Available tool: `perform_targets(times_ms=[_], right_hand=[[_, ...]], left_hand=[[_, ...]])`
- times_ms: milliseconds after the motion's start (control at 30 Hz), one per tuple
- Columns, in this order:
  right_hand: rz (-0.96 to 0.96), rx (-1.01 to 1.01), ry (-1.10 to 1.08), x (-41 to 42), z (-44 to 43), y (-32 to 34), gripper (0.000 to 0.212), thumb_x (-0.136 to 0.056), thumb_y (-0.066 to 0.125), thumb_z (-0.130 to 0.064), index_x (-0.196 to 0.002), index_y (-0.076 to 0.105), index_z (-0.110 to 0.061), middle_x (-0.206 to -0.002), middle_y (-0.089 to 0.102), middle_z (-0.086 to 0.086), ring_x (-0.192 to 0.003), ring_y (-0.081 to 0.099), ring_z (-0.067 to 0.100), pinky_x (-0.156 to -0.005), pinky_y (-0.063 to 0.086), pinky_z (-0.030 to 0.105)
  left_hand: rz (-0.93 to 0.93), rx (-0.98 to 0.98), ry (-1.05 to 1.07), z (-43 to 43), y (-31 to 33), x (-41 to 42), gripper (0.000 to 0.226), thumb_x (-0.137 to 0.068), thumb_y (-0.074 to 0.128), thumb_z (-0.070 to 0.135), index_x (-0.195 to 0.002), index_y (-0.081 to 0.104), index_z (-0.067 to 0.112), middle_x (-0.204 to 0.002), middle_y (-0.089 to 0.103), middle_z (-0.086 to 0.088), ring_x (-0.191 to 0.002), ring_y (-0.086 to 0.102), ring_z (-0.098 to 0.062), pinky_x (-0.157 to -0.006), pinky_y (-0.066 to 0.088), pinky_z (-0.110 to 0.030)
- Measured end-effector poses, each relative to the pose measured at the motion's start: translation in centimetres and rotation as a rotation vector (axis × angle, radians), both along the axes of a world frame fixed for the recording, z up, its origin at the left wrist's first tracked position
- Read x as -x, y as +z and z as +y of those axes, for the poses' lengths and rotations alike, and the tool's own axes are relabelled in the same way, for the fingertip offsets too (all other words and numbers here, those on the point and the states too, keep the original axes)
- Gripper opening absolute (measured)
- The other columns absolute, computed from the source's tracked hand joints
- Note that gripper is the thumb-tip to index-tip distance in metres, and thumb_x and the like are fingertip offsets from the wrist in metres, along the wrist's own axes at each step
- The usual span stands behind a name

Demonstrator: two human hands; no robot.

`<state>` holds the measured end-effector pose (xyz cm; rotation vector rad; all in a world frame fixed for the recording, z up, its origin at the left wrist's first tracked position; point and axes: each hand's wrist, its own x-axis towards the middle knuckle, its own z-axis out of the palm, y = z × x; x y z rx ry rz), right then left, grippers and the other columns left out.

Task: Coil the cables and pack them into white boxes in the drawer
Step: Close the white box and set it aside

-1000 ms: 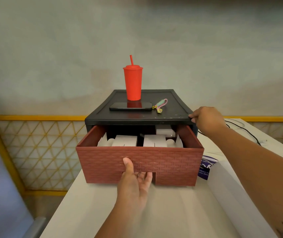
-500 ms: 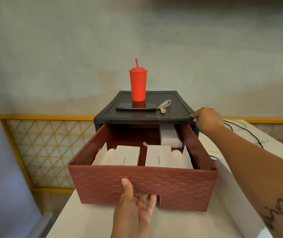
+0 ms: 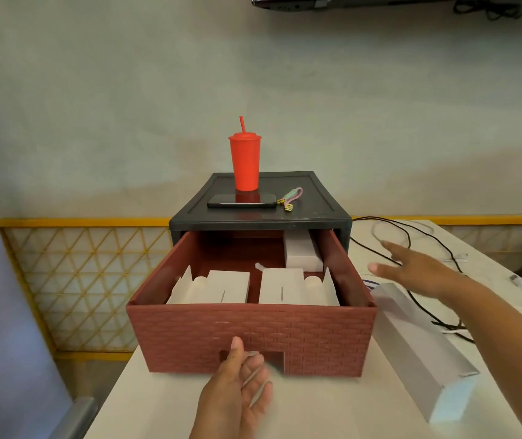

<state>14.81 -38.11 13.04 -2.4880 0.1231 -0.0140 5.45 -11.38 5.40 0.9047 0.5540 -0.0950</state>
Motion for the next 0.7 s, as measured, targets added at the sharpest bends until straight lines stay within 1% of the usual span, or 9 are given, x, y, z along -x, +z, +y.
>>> perform_targets(times_ms=[100,200,267,333,400,467,500,633,700], right_hand=[[0.101,0.152,-0.054,3.5,-0.6,-1.6,0.084,-0.084,0.057,-0.052,-0.148,0.013,-0.020,-0.152,0.028,0.007,-0.136,0.033,0.026,-0.107,0.030,0.035],[0.210,0.286,-0.066,6.0,-0.2,-2.9,0.094,-0.082,0.060,-0.052,-0.149,0.003,-0.019,-0.142,0.043,0.008,-0.123,0.047,0.024,-0.092,0.040,0.028],[0.272,0.290,-0.058,7.4,0.2,-3.3,0.103,-0.078,0.064,-0.050,-0.148,-0.006,-0.022,-0.135,0.049,0.005,-0.112,0.052,0.022,-0.085,0.043,0.025],[0.283,0.291,-0.053,8.6,0.4,-3.8,0.114,-0.073,0.069,-0.048,-0.146,-0.015,-0.024,-0.129,0.050,0.003,-0.105,0.051,0.019,-0.081,0.043,0.023],[0.247,0.291,-0.063,9.4,0.4,-4.2,0.115,-0.072,0.071,-0.041,-0.146,-0.015,-0.025,-0.116,0.052,0.000,-0.098,0.049,0.017,-0.078,0.042,0.021],[0.203,0.283,-0.089,9.9,0.2,-4.3,0.110,-0.072,0.069,-0.034,-0.148,-0.009,-0.025,-0.102,0.050,-0.002,-0.091,0.049,0.015,-0.073,0.042,0.020],[0.175,0.270,-0.109,10.1,0.0,-4.2,0.106,-0.071,0.069,-0.032,-0.148,-0.003,-0.025,-0.101,0.051,-0.003,-0.091,0.051,0.016,-0.072,0.043,0.020],[0.022,0.206,-0.218,11.0,-1.2,-2.0,0.089,-0.068,0.070,-0.033,-0.144,0.025,-0.025,-0.114,0.058,0.004,-0.097,0.054,0.021,-0.074,0.042,0.025],[-0.076,0.154,-0.249,11.6,-1.9,0.2,0.082,-0.061,0.073,-0.035,-0.136,0.038,-0.027,-0.105,0.057,0.004,-0.091,0.052,0.022,-0.073,0.041,0.028]], left_hand=[[-0.006,-0.091,-0.123,-0.4,0.8,1.2,0.022,-0.085,0.064,0.028,-0.090,0.062,0.007,-0.079,0.063,-0.006,-0.072,0.057,-0.020,-0.058,0.044,-0.028],[-0.077,-0.194,-0.233,-0.7,2.1,2.4,0.009,-0.087,0.063,0.020,-0.088,0.064,0.011,-0.079,0.063,-0.004,-0.070,0.056,-0.017,-0.058,0.043,-0.026],[-0.153,-0.277,-0.299,-0.9,3.1,3.0,0.005,-0.088,0.062,0.016,-0.089,0.066,0.013,-0.081,0.065,-0.003,-0.071,0.057,-0.016,-0.060,0.044,-0.025],[-0.234,-0.362,-0.354,-1.1,4.2,3.5,0.009,-0.089,0.059,0.011,-0.087,0.067,0.015,-0.078,0.066,0.000,-0.070,0.058,-0.013,-0.061,0.046,-0.024],[-0.305,-0.445,-0.404,-1.2,5.3,4.0,0.013,-0.089,0.058,0.011,-0.084,0.067,0.017,-0.076,0.067,0.003,-0.071,0.059,-0.011,-0.064,0.047,-0.023],[-0.367,-0.505,-0.452,-1.2,6.4,4.2,0.013,-0.089,0.059,0.013,-0.083,0.068,0.020,-0.076,0.068,0.005,-0.072,0.060,-0.010,-0.066,0.047,-0.024],[-0.392,-0.528,-0.468,-1.1,6.9,4.2,0.014,-0.088,0.059,0.013,-0.082,0.068,0.021,-0.076,0.069,0.006,-0.073,0.060,-0.010,-0.067,0.047,-0.024],[-0.452,-0.584,-0.474,-1.0,9.1,4.2,0.017,-0.089,0.058,0.013,-0.078,0.067,0.022,-0.078,0.068,0.006,-0.071,0.060,-0.008,-0.068,0.046,-0.024],[-0.471,-0.620,-0.446,-1.0,10.2,3.9,0.016,-0.089,0.058,0.014,-0.080,0.067,0.023,-0.083,0.068,0.003,-0.073,0.060,-0.008,-0.068,0.046,-0.024]])
